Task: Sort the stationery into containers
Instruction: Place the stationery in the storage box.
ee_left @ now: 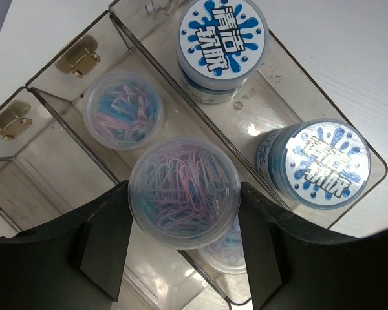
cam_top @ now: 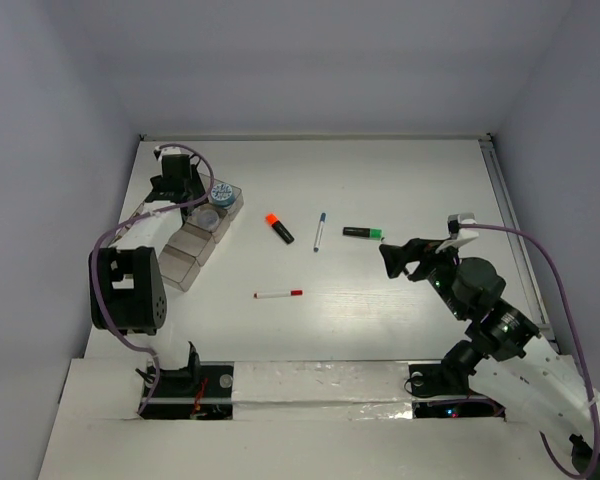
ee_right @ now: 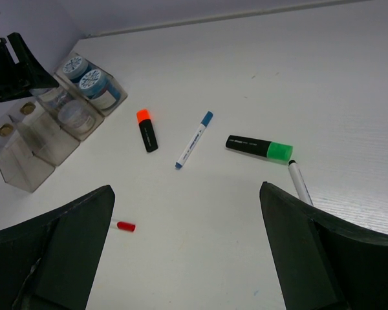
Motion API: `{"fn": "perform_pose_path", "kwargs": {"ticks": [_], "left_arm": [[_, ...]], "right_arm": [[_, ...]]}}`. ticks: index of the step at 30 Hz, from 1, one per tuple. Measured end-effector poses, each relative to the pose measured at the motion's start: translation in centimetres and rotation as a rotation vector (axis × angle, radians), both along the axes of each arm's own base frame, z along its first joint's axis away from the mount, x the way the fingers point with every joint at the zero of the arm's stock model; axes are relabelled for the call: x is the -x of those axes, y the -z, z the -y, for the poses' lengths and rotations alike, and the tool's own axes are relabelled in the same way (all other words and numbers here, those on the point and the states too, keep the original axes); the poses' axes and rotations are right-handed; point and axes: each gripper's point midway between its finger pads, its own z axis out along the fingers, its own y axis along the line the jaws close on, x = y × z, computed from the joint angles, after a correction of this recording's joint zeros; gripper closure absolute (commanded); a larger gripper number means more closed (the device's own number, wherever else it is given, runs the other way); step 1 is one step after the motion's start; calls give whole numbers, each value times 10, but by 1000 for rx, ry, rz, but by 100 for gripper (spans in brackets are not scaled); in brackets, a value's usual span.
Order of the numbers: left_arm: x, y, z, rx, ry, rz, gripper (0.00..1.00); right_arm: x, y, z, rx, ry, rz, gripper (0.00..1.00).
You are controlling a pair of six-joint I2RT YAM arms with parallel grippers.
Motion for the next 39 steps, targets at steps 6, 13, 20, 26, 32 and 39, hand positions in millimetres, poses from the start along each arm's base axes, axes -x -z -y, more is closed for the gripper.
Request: {"fn": "perform_pose_path", "kwargs": {"ticks": [6,13,20,26,32,39], "left_arm": [[-3,4,-4,-21,-11,-1,65],[-4,16,-6,-33,-12,-28,45],[-8,14,-7,-41,-8,-14,9],[-8,2,-4,-26,-1,17,1],[-1,-78,23,74,71,217,1],[94,-232,119,242,427,638,1]], "right_arm": [[-1,2,-1,6,-3,-8,0],[-1,5,-2,11,-5,-14,0],[-1,5,-3,12,-8,-15,0],[-3,11,-7,27,-20,-35,0],[-3,22,-22,59,-92,-64,7],[-3,68,-63,165,-285,-205,10]]}}
